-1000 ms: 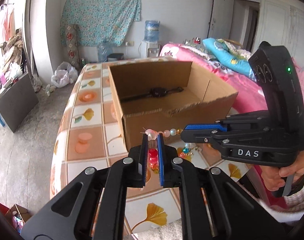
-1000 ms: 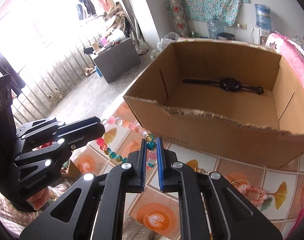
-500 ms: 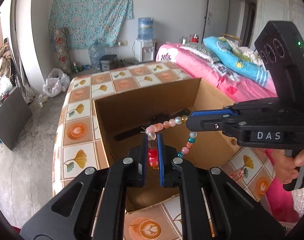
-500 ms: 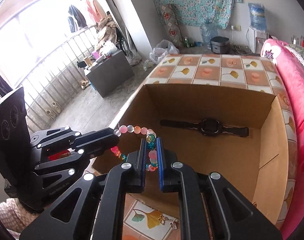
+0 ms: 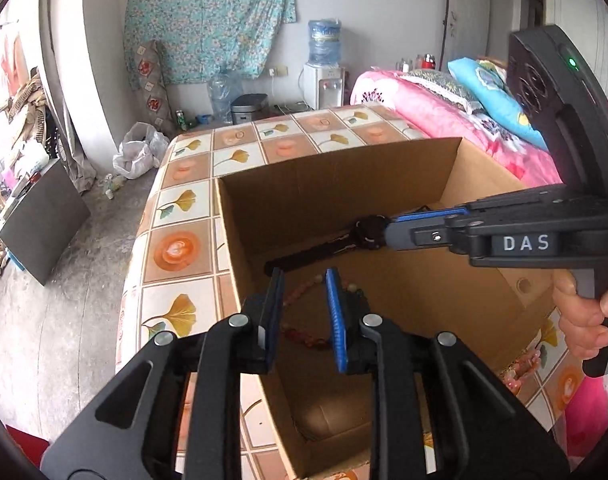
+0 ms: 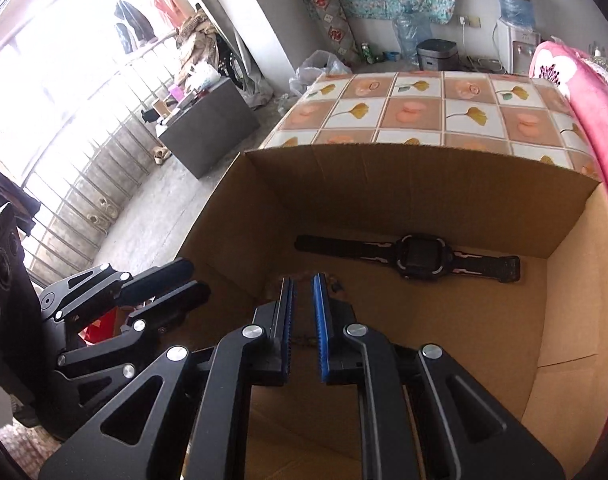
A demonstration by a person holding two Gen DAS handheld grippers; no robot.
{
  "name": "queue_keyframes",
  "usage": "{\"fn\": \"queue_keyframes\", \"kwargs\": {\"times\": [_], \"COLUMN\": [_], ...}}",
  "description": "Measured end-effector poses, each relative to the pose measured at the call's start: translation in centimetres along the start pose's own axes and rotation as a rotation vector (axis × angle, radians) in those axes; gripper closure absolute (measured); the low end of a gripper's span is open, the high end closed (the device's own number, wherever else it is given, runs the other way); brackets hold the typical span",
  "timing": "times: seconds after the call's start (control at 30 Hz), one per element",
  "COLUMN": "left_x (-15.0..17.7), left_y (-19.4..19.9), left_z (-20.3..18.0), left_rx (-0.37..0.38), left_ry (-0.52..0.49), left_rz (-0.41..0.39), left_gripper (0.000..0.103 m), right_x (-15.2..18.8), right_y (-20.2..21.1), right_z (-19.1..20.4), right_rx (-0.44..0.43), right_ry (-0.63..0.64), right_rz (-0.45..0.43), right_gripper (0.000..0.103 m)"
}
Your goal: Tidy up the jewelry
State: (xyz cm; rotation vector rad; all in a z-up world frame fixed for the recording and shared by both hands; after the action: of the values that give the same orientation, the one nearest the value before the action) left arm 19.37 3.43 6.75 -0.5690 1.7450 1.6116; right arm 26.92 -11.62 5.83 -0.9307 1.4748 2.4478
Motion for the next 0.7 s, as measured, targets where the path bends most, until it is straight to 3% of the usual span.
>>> {"fn": "queue_keyframes", "kwargs": {"times": [0.1,0.17,0.23,0.33,0.4,0.53,0.7], "left_x": [0.2,0.8,1.6,3.0,4.3,6.2,7.1], "left_y": [1.8,3.0,3.9,4.4,3.8,1.2,0.0], "left_z": [0.7,1.4,2.2,3.4,4.1,4.0,4.2], "left_rx": [0.01,0.02,0.022,0.047,0.083,0.15,0.24], "left_ry": [0.062,0.105,0.156,0.242,0.303,0.393,0.485], "left_rz": [-0.041,-0.062,-0.073,-0.06,-0.018,0.087,0.089], "left_gripper": [0.069,0.055,0.042,0.033,0.031,0.031,0.031], "right_x": [0.7,1.4,2.5,4.8,6.2,8.5,9.8], "right_y": [3.5,6.5,9.7,13.5,14.3,12.7,10.1], "right_z": [-1.1,-2.4,-4.2,-7.1,-9.3,-12.4,-13.2], "right_rx": [0.027,0.07,0.148,0.244,0.244,0.16,0.055], "right_ry": [-0.006,-0.029,-0.065,-0.144,-0.207,-0.327,-0.372], "right_rz": [-0.085,-0.154,-0.232,-0.308,-0.306,-0.221,-0.157], "right_gripper": [0.088,0.072,0.063,0.051,0.048,0.047,0.047]}}
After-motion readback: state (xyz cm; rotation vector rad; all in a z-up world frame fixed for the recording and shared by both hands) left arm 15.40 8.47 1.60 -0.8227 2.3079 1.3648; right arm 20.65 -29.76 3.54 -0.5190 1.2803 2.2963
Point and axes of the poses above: each gripper's, at about its wrist camera, not at the fingertips, and y roughly against the way its jaws point, z to its left, x to its underside, the point moved 2 cm from there along -y, roughly the way its jaws point, and after that the axes turned 1 degree about y, right-handed, at the moved point
